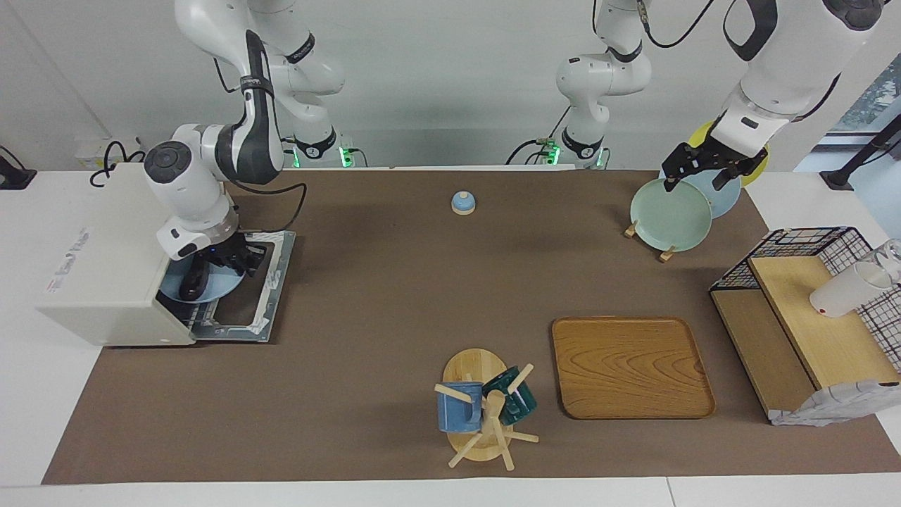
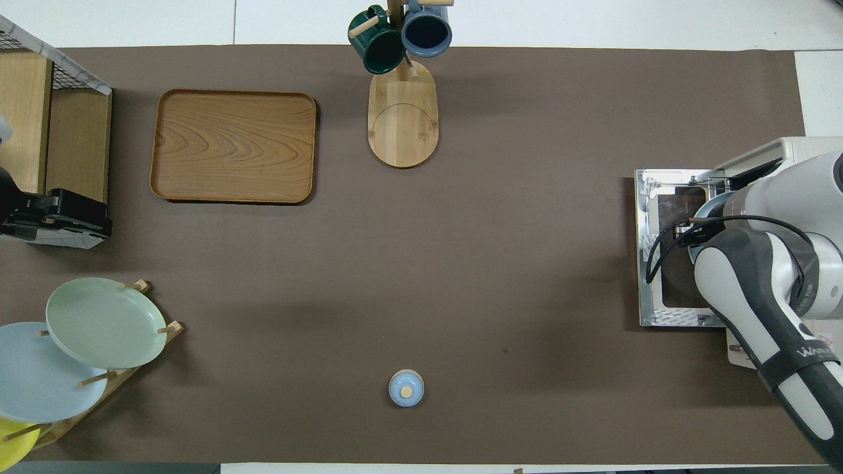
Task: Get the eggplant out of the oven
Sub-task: 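Grasp the light blue plate rim with the right gripper and pull outward, then carry the plate with the eggplant out to the table center with the right gripper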
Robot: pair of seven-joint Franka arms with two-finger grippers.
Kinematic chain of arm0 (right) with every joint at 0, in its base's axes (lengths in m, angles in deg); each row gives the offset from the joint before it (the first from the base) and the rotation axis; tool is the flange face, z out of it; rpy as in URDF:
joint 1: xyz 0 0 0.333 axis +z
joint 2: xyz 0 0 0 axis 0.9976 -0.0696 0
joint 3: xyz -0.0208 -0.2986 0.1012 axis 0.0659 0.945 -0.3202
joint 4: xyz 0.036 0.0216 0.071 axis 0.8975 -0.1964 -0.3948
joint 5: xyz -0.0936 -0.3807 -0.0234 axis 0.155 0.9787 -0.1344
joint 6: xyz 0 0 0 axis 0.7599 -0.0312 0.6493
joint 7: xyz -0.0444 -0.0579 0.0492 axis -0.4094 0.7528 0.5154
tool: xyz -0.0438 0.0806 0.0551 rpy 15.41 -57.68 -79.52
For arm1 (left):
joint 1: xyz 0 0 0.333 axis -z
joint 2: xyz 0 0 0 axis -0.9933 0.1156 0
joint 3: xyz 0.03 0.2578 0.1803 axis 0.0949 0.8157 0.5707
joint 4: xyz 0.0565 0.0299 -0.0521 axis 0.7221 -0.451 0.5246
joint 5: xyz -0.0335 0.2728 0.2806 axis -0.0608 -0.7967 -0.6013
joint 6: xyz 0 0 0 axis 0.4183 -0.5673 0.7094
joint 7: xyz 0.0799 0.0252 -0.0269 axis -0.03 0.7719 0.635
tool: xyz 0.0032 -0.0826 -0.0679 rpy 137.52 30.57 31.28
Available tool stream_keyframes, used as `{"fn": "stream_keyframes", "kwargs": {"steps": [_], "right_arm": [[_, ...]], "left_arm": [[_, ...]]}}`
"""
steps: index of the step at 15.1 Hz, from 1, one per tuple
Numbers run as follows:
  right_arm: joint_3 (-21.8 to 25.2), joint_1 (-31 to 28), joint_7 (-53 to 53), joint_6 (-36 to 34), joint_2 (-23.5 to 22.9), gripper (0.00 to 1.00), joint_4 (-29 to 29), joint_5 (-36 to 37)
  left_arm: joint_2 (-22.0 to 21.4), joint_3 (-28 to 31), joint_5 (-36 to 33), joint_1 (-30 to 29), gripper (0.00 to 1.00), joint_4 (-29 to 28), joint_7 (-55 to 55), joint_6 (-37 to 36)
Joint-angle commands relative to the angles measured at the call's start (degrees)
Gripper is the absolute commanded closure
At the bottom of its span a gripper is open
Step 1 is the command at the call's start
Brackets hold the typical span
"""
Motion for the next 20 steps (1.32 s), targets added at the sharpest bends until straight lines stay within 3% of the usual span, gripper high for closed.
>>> {"fn": "stream_keyframes", "kwargs": {"steps": [1, 6, 12, 14, 17, 20], "right_arm": [[-0.6, 1.1, -1.1, -1.2, 1.7, 1.0, -0.9, 4.7], [-0.6, 14.6, 10.9, -13.5, -0.6, 1.0, 9.9, 9.7], [-1.0, 29.8, 27.8, -17.3, -2.9, 1.0, 16.6, 9.9], [-1.0, 35.2, 34.1, -18.8, -7.2, 1.0, 21.1, 9.6], [-1.0, 42.3, 44.1, -20.6, -17.5, 1.0, 32.5, 8.2], [-1.2, 45.9, 49.4, -17.0, -24.9, 1.0, 37.9, 7.0]], "left_arm": [[-0.9, -0.6, 0.3, -0.9, 0.0, -0.4, 0.1, -0.4], [-0.9, -0.6, 0.3, -0.9, 0.0, -0.4, 0.2, -0.4], [-0.9, -0.6, 0.3, -0.9, 0.0, -0.4, 0.2, -0.4], [-0.9, -0.6, 0.3, -0.9, 0.0, -0.4, 0.2, -0.5], [-0.9, -0.6, 0.3, -0.9, 0.0, -0.4, 0.2, -0.4], [-0.9, -0.6, 0.3, -0.9, 0.0, -0.4, 0.1, -0.4]]}}
